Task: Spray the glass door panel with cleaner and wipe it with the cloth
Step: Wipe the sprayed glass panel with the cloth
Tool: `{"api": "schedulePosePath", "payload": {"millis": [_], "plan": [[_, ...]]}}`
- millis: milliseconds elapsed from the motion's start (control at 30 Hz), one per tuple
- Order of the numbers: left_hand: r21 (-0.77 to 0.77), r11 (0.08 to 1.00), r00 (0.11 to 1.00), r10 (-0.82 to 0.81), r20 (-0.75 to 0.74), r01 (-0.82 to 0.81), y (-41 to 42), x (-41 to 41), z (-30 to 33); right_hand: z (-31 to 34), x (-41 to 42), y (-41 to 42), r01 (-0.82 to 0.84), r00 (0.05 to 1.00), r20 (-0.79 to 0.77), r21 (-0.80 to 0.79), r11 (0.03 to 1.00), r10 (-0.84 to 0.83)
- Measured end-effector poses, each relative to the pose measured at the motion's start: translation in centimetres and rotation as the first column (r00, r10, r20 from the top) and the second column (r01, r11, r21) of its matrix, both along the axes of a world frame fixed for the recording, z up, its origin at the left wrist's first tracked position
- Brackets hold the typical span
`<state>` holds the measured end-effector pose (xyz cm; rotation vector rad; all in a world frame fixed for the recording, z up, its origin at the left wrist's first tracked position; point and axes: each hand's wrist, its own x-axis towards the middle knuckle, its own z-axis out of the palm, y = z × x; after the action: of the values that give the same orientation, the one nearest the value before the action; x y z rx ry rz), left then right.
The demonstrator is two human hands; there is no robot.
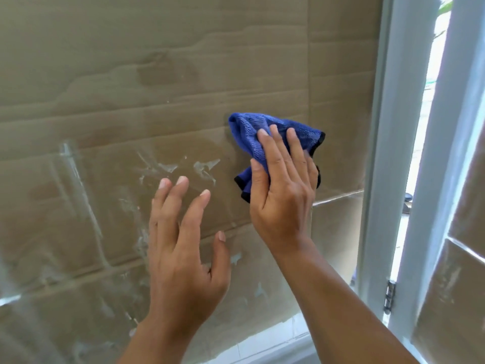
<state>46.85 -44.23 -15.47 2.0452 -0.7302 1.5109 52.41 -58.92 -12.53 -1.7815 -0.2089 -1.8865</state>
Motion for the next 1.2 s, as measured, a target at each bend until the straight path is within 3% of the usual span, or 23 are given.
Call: {"api": "schedulePosePath", "payload": {"millis": [67,167,233,300,400,533,633,767,933,1000,1100,1200], "plan": [[-0.024,0.996,0.996,-0.090,0.003,0.090,-0.5,-0.7,0.4,0.8,-1.4,-0.2,-0.080,0.997,0.029,0.076,0.994,0.078],[-0.190,0.949,0.944,-0.283,-0.169,0.250,-1.2,-1.7,1.7,2.1,-4.0,-0.1,-0.303,0.939,-0.069,0.297,0.906,0.336],[-0.310,0.894,0.880,-0.405,-0.250,0.323,-1.6,-2.2,2.6,2.9,-5.2,-0.4,-0.444,0.821,-0.119,0.482,0.755,0.559],[-0.366,0.859,0.831,-0.471,-0.296,0.357,-2.0,-2.6,3.3,3.5,-6.3,-0.9,-0.530,0.684,-0.062,0.642,0.554,0.727],[-0.432,0.822,0.760,-0.537,-0.366,0.372,-2.8,-3.2,4.0,4.2,-7.6,-1.4,-0.536,0.527,0.002,0.777,0.330,0.850],[-0.557,0.746,0.638,-0.636,-0.435,0.364,-4.0,-3.8,4.3,4.1,-9.2,-1.1,-0.462,0.383,0.043,0.874,0.151,0.923],[-0.570,0.751,0.590,-0.637,-0.496,0.332,-4.7,-4.4,4.1,3.0,-10.0,-0.7,-0.372,0.293,0.055,0.926,0.061,0.954],[-0.652,0.712,0.423,-0.692,-0.585,0.262,-5.0,-4.9,3.5,1.1,-10.3,-1.4,-0.256,0.223,0.043,0.966,0.016,0.974],[-0.656,0.749,0.355,-0.640,-0.682,0.091,-4.8,-4.8,2.7,-0.4,-11.3,-1.8,-0.268,-0.171,-0.047,0.963,0.000,0.984],[-0.642,0.765,0.310,-0.624,-0.718,0.053,-4.5,-4.7,2.9,-1.1,-11.4,-2.2,-0.329,-0.256,-0.131,0.943,0.041,0.958],[-0.694,0.720,0.214,-0.682,-0.699,0.029,-4.0,-4.8,3.7,-1.9,-11.4,-3.3,-0.393,-0.234,-0.293,0.901,0.185,0.927],[-0.698,0.716,0.264,-0.674,-0.690,0.002,-3.3,-4.4,4.2,-2.0,-11.3,-4.5,-0.318,-0.148,-0.350,0.902,0.291,0.925]]}}
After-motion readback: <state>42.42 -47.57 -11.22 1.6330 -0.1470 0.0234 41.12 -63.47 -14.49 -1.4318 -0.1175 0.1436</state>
